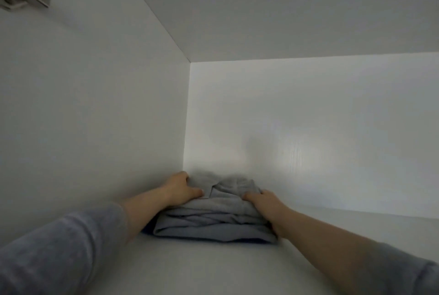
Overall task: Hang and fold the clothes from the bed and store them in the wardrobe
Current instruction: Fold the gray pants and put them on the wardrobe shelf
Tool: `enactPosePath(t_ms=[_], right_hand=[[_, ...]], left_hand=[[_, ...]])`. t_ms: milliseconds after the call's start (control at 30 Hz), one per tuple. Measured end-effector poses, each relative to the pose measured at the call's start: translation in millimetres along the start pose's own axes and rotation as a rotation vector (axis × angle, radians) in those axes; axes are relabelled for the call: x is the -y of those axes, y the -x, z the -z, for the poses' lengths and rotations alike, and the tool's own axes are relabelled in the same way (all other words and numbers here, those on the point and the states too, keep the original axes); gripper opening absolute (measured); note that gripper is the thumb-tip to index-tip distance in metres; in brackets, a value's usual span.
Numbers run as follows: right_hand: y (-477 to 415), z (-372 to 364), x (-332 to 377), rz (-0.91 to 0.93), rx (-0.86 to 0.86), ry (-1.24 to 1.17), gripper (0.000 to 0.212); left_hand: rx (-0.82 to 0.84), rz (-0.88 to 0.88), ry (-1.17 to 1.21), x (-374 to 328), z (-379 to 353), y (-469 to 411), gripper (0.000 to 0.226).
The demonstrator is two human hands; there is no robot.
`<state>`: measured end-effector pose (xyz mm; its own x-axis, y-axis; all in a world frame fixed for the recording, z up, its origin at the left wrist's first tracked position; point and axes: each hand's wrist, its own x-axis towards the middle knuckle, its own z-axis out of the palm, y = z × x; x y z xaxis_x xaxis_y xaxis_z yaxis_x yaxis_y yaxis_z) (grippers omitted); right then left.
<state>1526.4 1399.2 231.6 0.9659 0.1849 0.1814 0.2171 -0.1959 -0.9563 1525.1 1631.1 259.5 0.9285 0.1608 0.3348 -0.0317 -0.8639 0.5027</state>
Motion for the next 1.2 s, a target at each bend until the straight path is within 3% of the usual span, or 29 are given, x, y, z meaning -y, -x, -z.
enactPosePath(t_ms=[100, 233, 367, 467, 567, 667, 733, 833, 933, 1000, 1067, 1133, 1200], right_hand=[[-4.0, 13.5, 7.7, -0.132, 0.144, -0.061, 0.026], [-10.1, 19.9, 5.8, -0.244, 0.208, -0.14, 0.041], [-23.5, 23.6, 7.6, -0.268, 0.231, -0.248, 0.047], [-35.0, 22.5, 6.2, -0.285, 0.23, -0.271, 0.043], [-47.2, 17.7, 7.5, -0.116, 0.128, -0.214, 0.023], [-58.4, 15.5, 18.0, 0.202, 0.002, -0.147, 0.039], [-61.0, 10.1, 19.4, 0.291, -0.046, -0.178, 0.043], [-63.3, 0.0, -0.3, 0.098, 0.035, -0.12, 0.038], [-67.4, 0.3, -7.0, -0.046, 0.084, -0.091, 0.043], [-73.4, 7.9, 0.5, -0.081, 0.105, -0.134, 0.044], [-75.8, 11.9, 2.7, -0.144, 0.194, -0.172, 0.027], [-80.4, 12.8, -0.7, -0.191, 0.238, -0.196, 0.029], [-87.5, 12.5, -2.3, -0.219, 0.22, -0.192, 0.033]], left_hand=[[0.053, 0.095, 0.15, 7.3, 4.0, -2.8, 0.062], [0.391, 0.274, 0.51, 8.8, 13.0, 5.5, 0.048], [0.466, 0.291, 0.533, 11.3, 15.7, 4.1, 0.039], [0.42, 0.231, 0.492, 8.9, 11.2, 1.0, 0.032], [0.388, 0.193, 0.52, 4.2, 11.5, -0.6, 0.028], [0.278, 0.131, 0.604, 3.5, 26.1, -6.9, 0.017], [0.174, 0.079, 0.646, 5.3, 39.7, -9.1, 0.009], [0.124, 0.137, 0.485, 18.2, 40.8, -7.8, 0.021], [0.359, 0.266, 0.324, 27.9, 26.9, 0.5, 0.03], [0.357, 0.286, 0.312, 31.5, 23.8, -1.1, 0.035], [0.25, 0.211, 0.201, 32.8, 25.2, -4.7, 0.046], [0.125, 0.085, -0.105, 31.1, 24.8, -9.2, 0.069], [0.051, -0.069, -0.23, 21.5, 19.2, -8.2, 0.075]])
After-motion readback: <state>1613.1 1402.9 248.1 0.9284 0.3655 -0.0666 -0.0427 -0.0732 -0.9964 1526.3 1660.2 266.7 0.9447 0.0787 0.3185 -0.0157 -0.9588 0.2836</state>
